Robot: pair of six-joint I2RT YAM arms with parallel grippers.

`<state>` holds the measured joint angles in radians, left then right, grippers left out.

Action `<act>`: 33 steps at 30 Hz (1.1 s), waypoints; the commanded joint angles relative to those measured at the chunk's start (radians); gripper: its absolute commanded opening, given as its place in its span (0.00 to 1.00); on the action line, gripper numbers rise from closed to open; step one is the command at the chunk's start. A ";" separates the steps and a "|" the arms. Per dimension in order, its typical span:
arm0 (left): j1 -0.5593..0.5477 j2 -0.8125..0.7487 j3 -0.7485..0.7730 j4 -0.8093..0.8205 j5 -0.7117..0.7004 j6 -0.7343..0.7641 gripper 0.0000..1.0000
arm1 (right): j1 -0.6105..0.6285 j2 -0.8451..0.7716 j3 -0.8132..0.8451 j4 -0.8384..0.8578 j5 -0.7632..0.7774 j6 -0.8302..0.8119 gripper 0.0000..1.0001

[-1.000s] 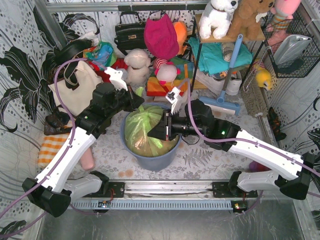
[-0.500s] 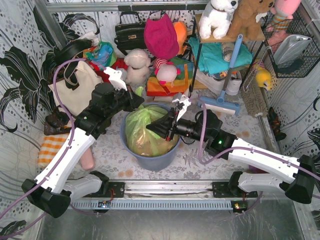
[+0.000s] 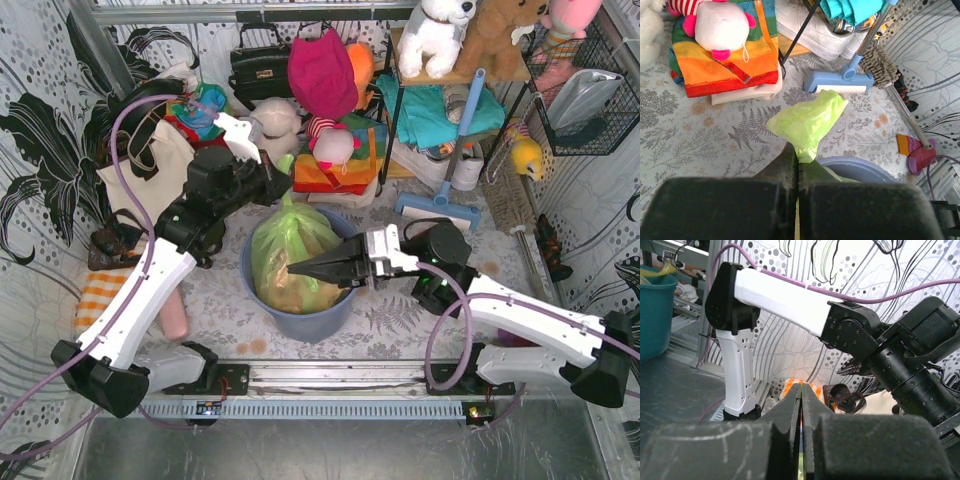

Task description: Tie the trash bag

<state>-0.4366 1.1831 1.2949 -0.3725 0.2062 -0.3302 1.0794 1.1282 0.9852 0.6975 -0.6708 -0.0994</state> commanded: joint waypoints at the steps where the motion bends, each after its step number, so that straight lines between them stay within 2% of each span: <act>1: 0.005 0.008 -0.008 0.047 -0.007 0.026 0.00 | 0.002 -0.108 -0.103 0.050 -0.027 -0.015 0.00; 3: 0.005 -0.003 -0.058 0.064 0.003 0.014 0.00 | 0.002 -0.159 -0.166 0.041 0.059 -0.010 0.00; 5: 0.005 -0.017 -0.090 0.074 0.007 0.006 0.00 | 0.001 -0.215 -0.197 -0.005 0.151 -0.078 0.01; 8: 0.005 -0.025 -0.116 0.080 0.013 0.003 0.00 | 0.002 -0.286 -0.209 -0.098 0.279 -0.217 0.40; 11: 0.004 -0.015 -0.116 0.067 0.037 0.009 0.00 | 0.001 -0.320 -0.192 -0.231 0.335 -0.367 0.57; 15: 0.005 0.021 -0.098 0.028 0.082 0.023 0.00 | 0.001 -0.328 -0.188 -0.386 0.365 -0.543 0.70; 19: 0.005 0.049 -0.086 0.004 0.117 0.031 0.00 | 0.002 -0.316 -0.204 -0.430 0.363 -0.601 0.72; 25: 0.005 0.050 -0.079 -0.007 0.134 0.038 0.00 | 0.002 -0.257 -0.243 -0.320 0.369 -0.624 0.73; 33: 0.004 0.056 -0.073 -0.021 0.146 0.046 0.00 | 0.002 -0.232 -0.232 -0.299 0.383 -0.643 0.73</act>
<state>-0.4309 1.2301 1.1965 -0.3630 0.3168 -0.3088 1.0794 0.9089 0.7498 0.3637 -0.3088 -0.7029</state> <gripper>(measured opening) 0.008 0.730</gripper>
